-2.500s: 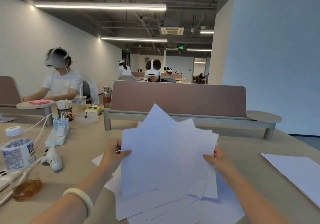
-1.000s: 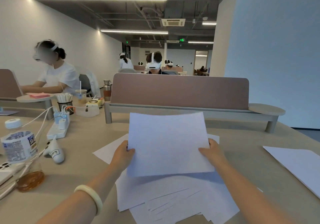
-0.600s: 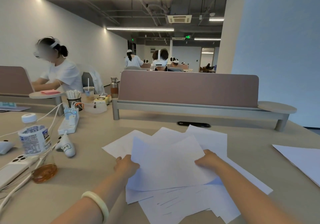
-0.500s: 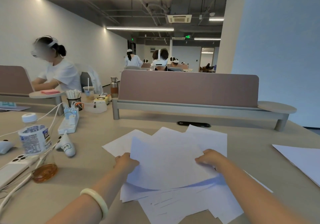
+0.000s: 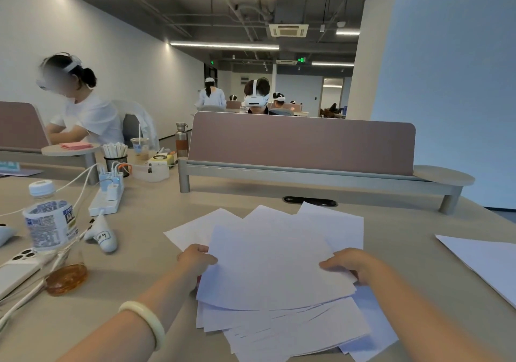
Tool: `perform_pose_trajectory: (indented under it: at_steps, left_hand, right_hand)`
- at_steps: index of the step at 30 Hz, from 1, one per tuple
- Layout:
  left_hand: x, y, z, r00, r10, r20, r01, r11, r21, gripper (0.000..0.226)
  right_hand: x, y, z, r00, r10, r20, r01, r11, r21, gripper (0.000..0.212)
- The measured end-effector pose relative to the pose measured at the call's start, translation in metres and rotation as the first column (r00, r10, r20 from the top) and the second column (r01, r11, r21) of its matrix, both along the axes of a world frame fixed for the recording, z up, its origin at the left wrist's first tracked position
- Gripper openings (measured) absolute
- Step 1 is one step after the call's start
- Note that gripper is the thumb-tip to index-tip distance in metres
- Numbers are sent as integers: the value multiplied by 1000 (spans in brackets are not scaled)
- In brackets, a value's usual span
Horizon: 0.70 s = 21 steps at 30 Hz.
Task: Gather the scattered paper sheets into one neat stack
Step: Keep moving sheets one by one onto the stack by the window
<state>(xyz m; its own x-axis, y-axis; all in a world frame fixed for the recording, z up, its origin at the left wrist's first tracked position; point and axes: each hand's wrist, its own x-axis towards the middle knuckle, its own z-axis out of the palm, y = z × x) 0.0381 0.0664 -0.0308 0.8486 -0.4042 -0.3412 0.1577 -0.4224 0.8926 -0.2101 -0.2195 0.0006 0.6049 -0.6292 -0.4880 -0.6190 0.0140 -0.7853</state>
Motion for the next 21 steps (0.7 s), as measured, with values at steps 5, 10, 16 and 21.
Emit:
perform_pose_trajectory:
  at_steps: [5,10,16,21]
  left_hand:
    - [-41,12,33,1000,14,11,-14,998,-59,32]
    - [-48,10,32,998,54,-11,-55,992,-117,43]
    - [-62,3,36,1000,14,7,-13,992,-127,60]
    - [-70,-10,39,997,-77,-6,75,989,-131,68]
  right_hand:
    - [-13,36,28,997,63,42,-62,998,-22,27]
    - [-20,37,24,991,75,113,-61,990,-126,28]
    - [-40,29,16,958,42,284,-12,994,-107,26]
    - [-44,29,16,961,59,272,29,951,-309,18]
